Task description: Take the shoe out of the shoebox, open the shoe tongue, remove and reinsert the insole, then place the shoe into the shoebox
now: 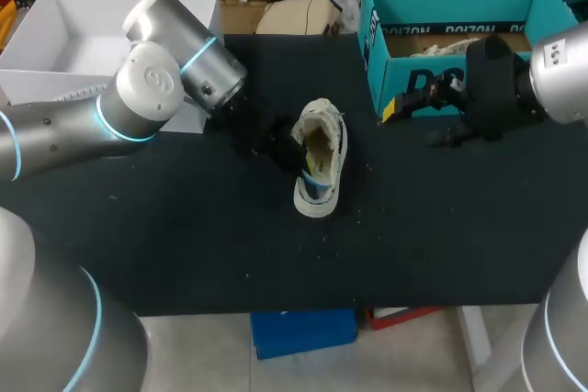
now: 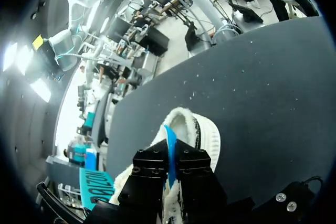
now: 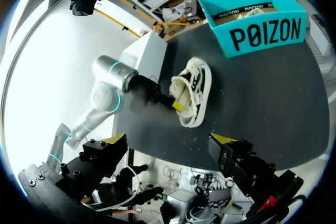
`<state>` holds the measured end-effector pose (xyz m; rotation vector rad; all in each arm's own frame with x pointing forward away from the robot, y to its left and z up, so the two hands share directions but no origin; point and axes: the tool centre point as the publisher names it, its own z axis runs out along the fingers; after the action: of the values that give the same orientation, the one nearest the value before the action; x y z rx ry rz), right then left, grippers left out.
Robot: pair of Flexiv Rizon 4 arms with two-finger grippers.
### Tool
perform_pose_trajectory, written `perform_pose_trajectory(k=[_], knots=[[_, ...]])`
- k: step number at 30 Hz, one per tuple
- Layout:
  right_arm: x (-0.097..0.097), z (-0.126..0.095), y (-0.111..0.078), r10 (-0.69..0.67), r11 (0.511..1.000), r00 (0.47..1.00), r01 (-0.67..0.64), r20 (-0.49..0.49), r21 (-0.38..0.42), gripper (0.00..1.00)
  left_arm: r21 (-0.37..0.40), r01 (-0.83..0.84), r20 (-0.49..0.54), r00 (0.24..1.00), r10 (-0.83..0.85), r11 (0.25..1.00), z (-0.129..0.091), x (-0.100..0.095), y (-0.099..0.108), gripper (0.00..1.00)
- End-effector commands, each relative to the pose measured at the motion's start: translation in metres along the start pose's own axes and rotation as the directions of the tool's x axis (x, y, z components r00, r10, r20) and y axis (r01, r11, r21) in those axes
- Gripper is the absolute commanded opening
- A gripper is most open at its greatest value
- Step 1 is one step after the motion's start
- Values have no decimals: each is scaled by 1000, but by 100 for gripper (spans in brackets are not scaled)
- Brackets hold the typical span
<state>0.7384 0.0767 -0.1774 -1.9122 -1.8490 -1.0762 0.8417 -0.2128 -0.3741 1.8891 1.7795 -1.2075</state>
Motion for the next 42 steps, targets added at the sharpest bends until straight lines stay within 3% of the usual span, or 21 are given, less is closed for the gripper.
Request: perform_pose_trajectory(k=[1,8,10,13,16,19,32,37,39,42], knots=[[0,0,-1,0,1000,1000,0,2,0,100,0,8,-11,1000,-8,1000,9,-2,16,0],[0,0,-1,0,1000,1000,0,2,0,100,7,2,-68,998,-1,1000,21,-4,17,0],[0,0,-1,0,1000,1000,0,2,0,100,5,-15,-129,991,15,1000,25,-4,16,26],[0,0,-1,0,1000,1000,0,2,0,100,24,-22,-205,978,26,999,34,-1,13,25],[0,0,-1,0,1000,1000,0,2,0,100,40,-36,-310,950,47,999,42,4,11,42],[0,0,-1,0,1000,1000,0,2,0,100,59,-33,-327,944,51,998,44,5,6,47],[0,0,-1,0,1000,1000,0,2,0,100,56,-72,-393,915,88,996,-4,-12,-30,45],[0,0,-1,0,1000,1000,0,2,0,100,-2,-111,-406,909,100,994,-13,-19,-30,44],[0,0,-1,0,1000,1000,0,2,0,100,-32,-144,-444,889,115,989,-14,-21,-29,40],[0,0,-1,0,1000,1000,0,2,0,100,-80,-194,-506,853,128,978,-12,-19,-25,27]])
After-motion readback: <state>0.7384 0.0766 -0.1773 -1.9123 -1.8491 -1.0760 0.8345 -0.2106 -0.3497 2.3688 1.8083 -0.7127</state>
